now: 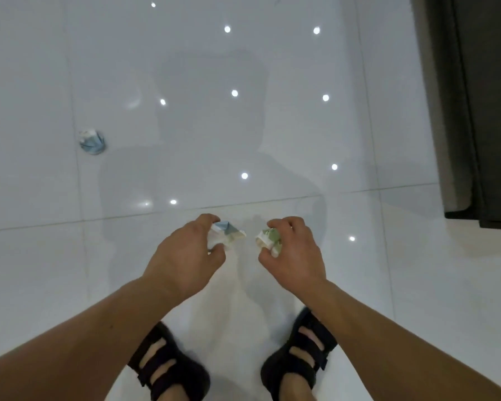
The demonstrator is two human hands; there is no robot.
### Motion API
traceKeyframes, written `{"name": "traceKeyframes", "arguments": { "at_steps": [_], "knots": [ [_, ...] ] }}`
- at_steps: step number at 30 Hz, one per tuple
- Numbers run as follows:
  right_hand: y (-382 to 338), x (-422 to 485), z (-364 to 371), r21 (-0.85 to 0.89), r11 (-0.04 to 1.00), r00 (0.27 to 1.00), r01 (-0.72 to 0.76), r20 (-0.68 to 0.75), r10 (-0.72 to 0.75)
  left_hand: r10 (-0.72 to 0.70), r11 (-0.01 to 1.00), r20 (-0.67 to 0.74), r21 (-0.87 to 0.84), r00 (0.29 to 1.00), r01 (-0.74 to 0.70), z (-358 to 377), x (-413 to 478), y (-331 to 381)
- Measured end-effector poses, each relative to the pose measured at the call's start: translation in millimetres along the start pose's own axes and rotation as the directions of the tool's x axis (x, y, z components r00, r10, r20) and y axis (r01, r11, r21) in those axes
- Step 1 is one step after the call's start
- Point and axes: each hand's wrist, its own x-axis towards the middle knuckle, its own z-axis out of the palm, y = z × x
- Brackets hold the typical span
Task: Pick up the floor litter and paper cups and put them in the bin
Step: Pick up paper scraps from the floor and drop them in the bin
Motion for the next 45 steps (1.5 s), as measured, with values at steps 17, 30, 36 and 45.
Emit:
{"name": "traceKeyframes", "arguments": {
  "at_steps": [17,30,36,45],
  "knots": [
    [-364.5,-166.2,-246.6,-0.138,0.89,0.901,0.434,0.057,-0.431,-0.285,0.924,-0.311,-0.34,0.906,0.174,-339.3,-288.0,14.9],
    [-508.8,-347.0,-252.1,-0.113,0.487,0.494,0.866,0.341,-0.8,-0.751,0.602,-0.414,-0.75,0.514,0.274,-313.0,-565.1,1.9],
    [-542.9,-448.2,-205.2,-0.102,0.281,0.293,0.954,0.507,-0.811,-0.903,0.392,-0.32,-0.887,0.287,0.245,-243.1,-692.5,-28.5],
    [-578.8,-645.6,-74.3,0.016,0.05,0.028,0.999,0.653,-0.757,-0.977,0.21,-0.2,-0.961,0.073,0.179,-149.5,-890.9,-101.9]
  ]
}}
